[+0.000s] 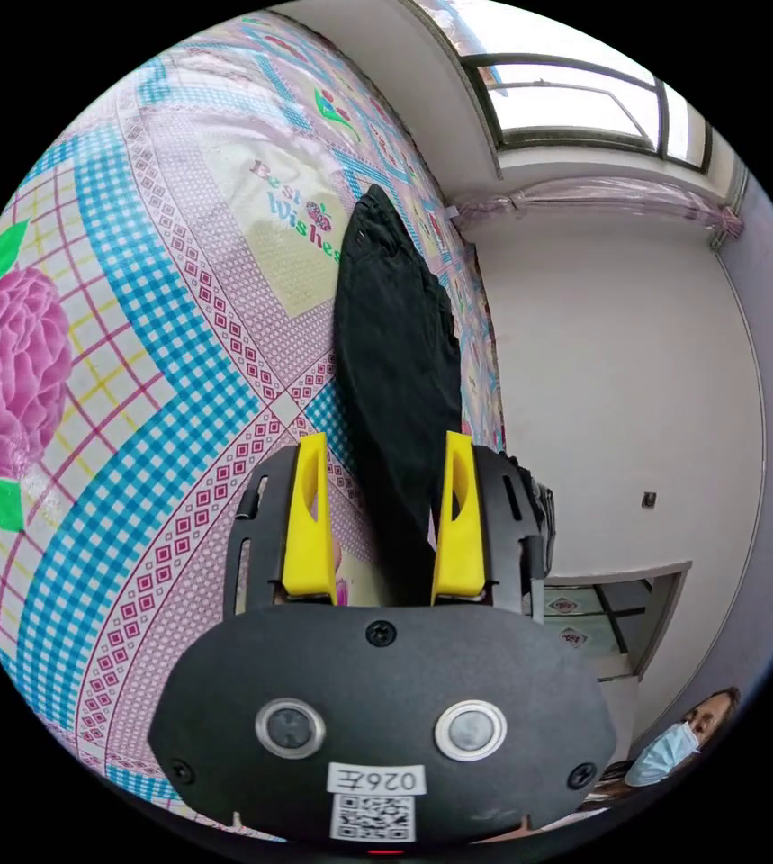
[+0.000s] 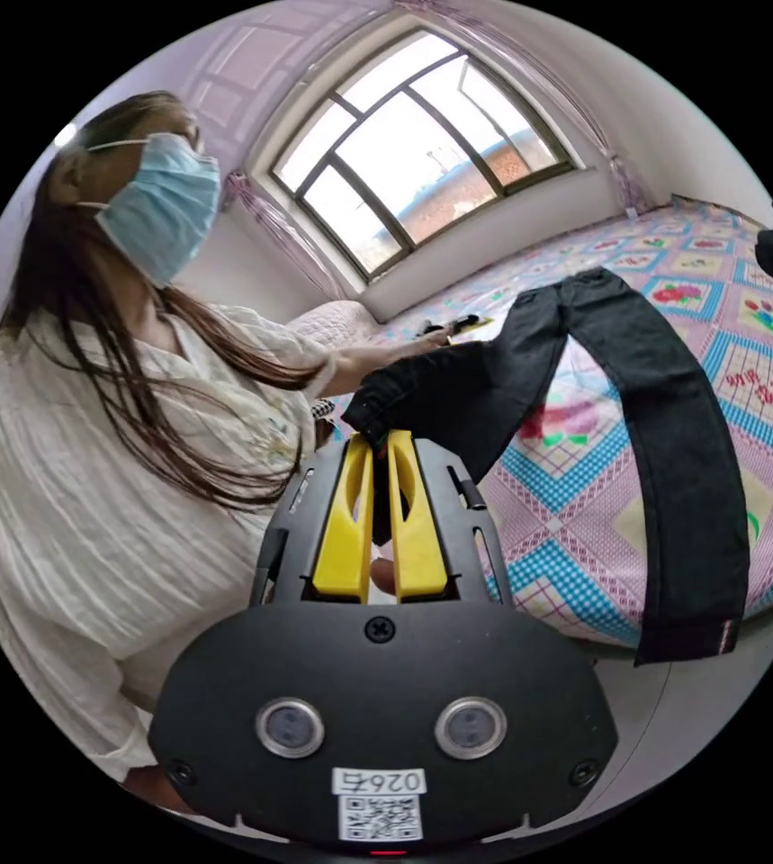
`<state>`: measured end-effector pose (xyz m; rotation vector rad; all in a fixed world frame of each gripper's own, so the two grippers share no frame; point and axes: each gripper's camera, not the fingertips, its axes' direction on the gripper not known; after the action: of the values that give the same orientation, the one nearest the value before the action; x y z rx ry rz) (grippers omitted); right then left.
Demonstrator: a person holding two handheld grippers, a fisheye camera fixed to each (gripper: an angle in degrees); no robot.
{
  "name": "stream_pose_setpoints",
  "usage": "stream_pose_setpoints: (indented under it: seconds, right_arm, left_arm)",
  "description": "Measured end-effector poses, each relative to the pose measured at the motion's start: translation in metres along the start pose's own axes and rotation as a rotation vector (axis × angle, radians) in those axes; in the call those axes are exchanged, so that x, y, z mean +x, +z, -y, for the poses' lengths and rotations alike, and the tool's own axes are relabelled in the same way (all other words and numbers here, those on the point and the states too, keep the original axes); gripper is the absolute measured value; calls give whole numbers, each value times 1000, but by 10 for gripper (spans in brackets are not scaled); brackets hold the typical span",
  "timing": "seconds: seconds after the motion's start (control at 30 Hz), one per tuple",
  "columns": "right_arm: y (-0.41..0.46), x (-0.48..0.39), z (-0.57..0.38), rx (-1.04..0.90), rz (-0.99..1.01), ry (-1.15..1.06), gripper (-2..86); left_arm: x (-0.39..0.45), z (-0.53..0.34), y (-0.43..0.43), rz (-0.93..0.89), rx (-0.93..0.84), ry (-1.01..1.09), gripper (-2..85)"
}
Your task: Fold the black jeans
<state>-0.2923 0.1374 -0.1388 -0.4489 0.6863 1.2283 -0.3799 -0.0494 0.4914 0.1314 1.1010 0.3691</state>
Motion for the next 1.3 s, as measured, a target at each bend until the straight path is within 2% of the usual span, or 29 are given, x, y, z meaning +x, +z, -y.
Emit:
stream_pose_setpoints:
  seconds: [0.17,0.3,0.4,0.43,0.53,0.67,0.9,1.07,1.23,1.3]
  right_arm:
    - [-40,10,23,25,77,-39,-12]
    - [-63,29,26,10,123,19,-12]
    - [-79,44,22,18,150,94,-12]
    - [-82,47,20,23,156,110,-12]
    - [-99,67,15,75,199,190,-12]
    - [-122,91,16,132,231,236,-12]
    - [-180,140,9,281,230,338,-14]
    - [-229,192,-21,421,220,499,-15]
    - [-246,244,-51,455,200,707,-16]
    - [-250,262,-59,481,221,773,-15]
  left_arm:
    - [7,40,28,-54,34,-47,167]
    - [14,71,44,-76,82,-69,155]
    - [22,91,63,-52,63,-56,71]
    - [24,94,70,-26,37,-69,6]
    - [35,93,73,-37,81,-74,-6]
    - [79,95,70,-58,169,27,-9]
    - [210,103,128,-8,128,292,-10]
    - [293,92,255,240,-54,429,-9]
    - [312,74,381,584,-239,497,-7]
    - [309,67,415,667,-284,528,-6]
